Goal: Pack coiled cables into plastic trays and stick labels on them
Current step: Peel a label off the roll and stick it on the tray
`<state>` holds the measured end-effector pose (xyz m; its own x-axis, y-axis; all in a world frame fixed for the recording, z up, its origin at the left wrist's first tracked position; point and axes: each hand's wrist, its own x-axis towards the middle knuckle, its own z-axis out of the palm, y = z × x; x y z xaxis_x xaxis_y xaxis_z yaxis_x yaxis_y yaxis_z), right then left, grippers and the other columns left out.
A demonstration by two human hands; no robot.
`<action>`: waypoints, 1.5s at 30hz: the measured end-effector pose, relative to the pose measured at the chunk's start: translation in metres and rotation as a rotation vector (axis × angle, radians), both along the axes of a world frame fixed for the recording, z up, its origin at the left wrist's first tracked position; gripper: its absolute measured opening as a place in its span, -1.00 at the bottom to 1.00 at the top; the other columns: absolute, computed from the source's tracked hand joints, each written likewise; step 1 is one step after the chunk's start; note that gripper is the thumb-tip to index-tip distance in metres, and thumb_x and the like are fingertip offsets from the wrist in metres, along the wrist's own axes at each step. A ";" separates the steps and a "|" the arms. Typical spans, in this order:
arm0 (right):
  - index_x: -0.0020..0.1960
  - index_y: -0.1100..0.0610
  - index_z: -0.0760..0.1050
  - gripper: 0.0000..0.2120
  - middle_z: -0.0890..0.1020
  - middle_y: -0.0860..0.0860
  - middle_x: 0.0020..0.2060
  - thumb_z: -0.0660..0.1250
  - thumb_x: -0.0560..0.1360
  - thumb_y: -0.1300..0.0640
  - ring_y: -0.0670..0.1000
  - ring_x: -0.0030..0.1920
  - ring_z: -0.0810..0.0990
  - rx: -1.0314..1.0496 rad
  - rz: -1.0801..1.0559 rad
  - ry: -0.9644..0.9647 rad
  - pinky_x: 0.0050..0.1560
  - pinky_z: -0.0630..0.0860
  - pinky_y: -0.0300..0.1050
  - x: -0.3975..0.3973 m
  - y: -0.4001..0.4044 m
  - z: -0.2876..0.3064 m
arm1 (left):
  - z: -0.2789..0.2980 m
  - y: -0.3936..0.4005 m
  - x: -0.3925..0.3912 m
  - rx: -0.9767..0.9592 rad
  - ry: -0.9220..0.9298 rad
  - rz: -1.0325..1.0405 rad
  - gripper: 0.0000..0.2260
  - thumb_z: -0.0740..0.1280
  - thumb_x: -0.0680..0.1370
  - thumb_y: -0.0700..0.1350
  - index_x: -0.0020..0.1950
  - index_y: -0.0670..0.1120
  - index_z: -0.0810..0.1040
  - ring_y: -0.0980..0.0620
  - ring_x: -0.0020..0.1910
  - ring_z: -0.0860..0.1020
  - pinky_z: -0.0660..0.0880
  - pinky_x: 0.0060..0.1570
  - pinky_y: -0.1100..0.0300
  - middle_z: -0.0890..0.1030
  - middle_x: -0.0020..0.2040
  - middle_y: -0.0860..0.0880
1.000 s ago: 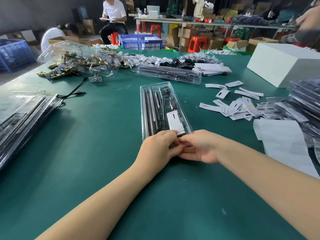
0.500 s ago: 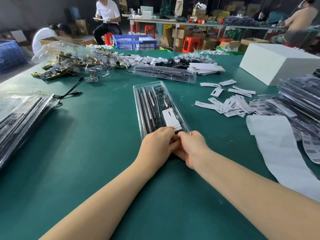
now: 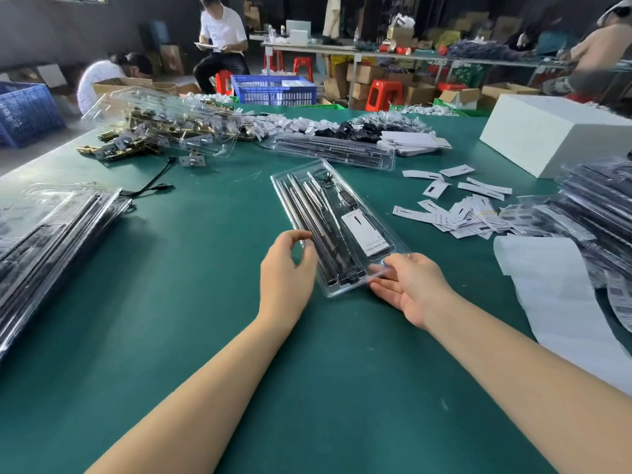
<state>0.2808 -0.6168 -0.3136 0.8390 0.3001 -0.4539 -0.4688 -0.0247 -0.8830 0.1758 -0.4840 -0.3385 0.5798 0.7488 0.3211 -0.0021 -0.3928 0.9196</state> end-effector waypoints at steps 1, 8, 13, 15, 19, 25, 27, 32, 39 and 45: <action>-0.07 0.15 0.35 -0.92 0.69 0.11 -0.18 0.21 0.57 0.28 0.07 -0.29 0.67 -0.007 0.010 0.004 -0.41 0.60 -0.20 0.001 -0.001 -0.001 | -0.001 0.003 0.001 -0.079 -0.008 0.018 -0.84 0.29 0.56 -0.14 -0.07 0.16 0.49 0.33 -0.11 0.52 0.34 -0.18 0.58 0.59 -0.06 0.18; -0.04 0.19 0.35 -0.91 0.68 0.16 -0.16 0.20 0.56 0.35 0.11 -0.19 0.67 0.016 0.082 0.051 -0.41 0.60 -0.20 0.006 -0.004 -0.003 | -0.007 0.002 0.003 -0.102 0.019 -0.023 -0.78 0.28 0.55 -0.17 -0.08 0.19 0.49 0.22 0.05 0.54 0.36 -0.13 0.57 0.60 -0.05 0.21; -0.11 0.17 0.32 -0.87 0.68 0.13 -0.28 0.18 0.51 0.37 0.01 -0.42 0.67 -0.026 0.033 0.037 -0.50 0.54 -0.25 0.008 -0.001 -0.004 | -0.007 0.004 0.002 -0.136 0.003 -0.013 -0.78 0.28 0.53 -0.20 -0.07 0.15 0.52 0.22 0.00 0.56 0.39 -0.09 0.54 0.61 -0.08 0.19; -0.14 0.16 0.31 -0.86 0.68 0.10 -0.37 0.17 0.50 0.37 0.00 -0.46 0.66 -0.042 0.024 0.021 -0.52 0.52 -0.26 0.009 -0.002 -0.002 | -0.007 0.004 0.001 -0.130 0.012 -0.005 -0.78 0.27 0.53 -0.21 -0.06 0.15 0.52 0.22 -0.01 0.56 0.38 -0.10 0.55 0.61 -0.07 0.19; -0.13 0.17 0.32 -0.85 0.69 0.11 -0.39 0.18 0.51 0.38 0.04 -0.42 0.68 0.043 0.063 0.048 -0.49 0.54 -0.25 0.008 -0.007 0.005 | -0.008 0.010 0.002 -0.138 0.048 0.011 -0.79 0.26 0.54 -0.17 0.00 0.17 0.48 0.20 0.05 0.54 0.37 -0.12 0.51 0.58 0.02 0.21; -0.02 0.20 0.35 -0.91 0.71 0.17 -0.28 0.24 0.55 0.34 0.09 -0.32 0.70 0.126 0.220 0.094 -0.42 0.59 -0.18 -0.007 -0.010 0.014 | 0.003 0.018 0.000 -0.583 0.069 -0.251 -0.58 0.32 0.58 -0.03 0.38 -0.16 0.41 -0.05 0.04 0.64 0.59 0.07 -0.05 0.63 0.11 -0.06; 0.05 0.21 0.38 -0.85 0.71 0.17 -0.24 0.34 0.55 0.22 0.11 -0.29 0.71 0.051 0.349 0.102 -0.38 0.62 -0.15 -0.012 -0.009 0.015 | 0.007 0.023 -0.005 -0.667 0.003 -0.359 -0.75 0.29 0.59 -0.19 0.25 -0.24 0.51 -0.10 -0.08 0.66 0.60 0.01 -0.08 0.67 0.02 -0.17; 0.17 0.11 0.43 -0.64 0.62 0.20 0.06 0.36 0.52 -0.10 0.15 -0.20 0.72 -0.091 0.374 0.102 -0.28 0.65 -0.08 -0.006 0.002 0.017 | 0.008 0.029 -0.010 -0.730 -0.084 -0.434 -0.77 0.26 0.57 -0.32 0.23 -0.26 0.51 -0.09 -0.15 0.67 0.61 -0.04 -0.07 0.69 -0.04 -0.18; 0.11 0.04 0.53 -0.73 0.65 0.04 -0.05 0.20 0.62 -0.11 0.07 -0.09 0.63 -0.108 0.245 -0.217 -0.09 0.61 -0.02 0.014 0.020 0.026 | 0.004 0.032 -0.015 -0.710 -0.180 -0.602 -0.61 0.29 0.54 -0.33 0.35 -0.11 0.43 -0.05 -0.13 0.68 0.60 -0.19 0.12 0.68 0.00 -0.17; -0.02 0.09 0.53 -0.71 0.63 0.07 -0.14 0.16 0.63 -0.08 0.05 -0.20 0.61 -0.190 0.203 -0.503 -0.20 0.63 0.00 0.019 0.018 0.055 | 0.004 0.029 -0.011 -0.707 -0.129 -0.531 -0.70 0.24 0.61 -0.07 0.35 0.06 0.47 -0.06 -0.08 0.60 0.57 -0.07 0.05 0.67 0.05 0.01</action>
